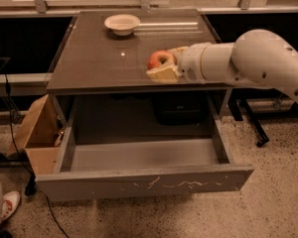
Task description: Pick apple from top drawer and place on counter
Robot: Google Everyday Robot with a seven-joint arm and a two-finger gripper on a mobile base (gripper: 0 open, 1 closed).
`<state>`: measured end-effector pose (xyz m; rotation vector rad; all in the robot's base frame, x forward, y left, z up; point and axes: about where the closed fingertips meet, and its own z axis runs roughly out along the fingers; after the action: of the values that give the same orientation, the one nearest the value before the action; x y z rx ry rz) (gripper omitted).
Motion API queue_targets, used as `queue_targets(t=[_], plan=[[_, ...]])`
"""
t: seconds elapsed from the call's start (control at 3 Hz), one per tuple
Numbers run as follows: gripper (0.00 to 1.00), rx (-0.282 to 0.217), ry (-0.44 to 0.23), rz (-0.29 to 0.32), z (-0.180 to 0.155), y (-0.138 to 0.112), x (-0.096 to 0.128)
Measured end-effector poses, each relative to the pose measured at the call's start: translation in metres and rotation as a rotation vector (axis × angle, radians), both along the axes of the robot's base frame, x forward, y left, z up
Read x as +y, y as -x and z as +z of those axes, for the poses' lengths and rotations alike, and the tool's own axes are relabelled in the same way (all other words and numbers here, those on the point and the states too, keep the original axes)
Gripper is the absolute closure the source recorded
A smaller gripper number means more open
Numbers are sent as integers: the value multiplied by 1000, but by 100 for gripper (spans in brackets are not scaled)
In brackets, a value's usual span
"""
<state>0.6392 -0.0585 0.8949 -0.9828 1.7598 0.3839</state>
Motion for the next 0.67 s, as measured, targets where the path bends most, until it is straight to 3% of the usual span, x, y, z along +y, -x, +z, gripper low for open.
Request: queue_targets(t=[0.33, 0.67], plan=[[100, -42, -17, -6, 25, -11, -1], [100, -42, -17, -6, 25, -11, -1]])
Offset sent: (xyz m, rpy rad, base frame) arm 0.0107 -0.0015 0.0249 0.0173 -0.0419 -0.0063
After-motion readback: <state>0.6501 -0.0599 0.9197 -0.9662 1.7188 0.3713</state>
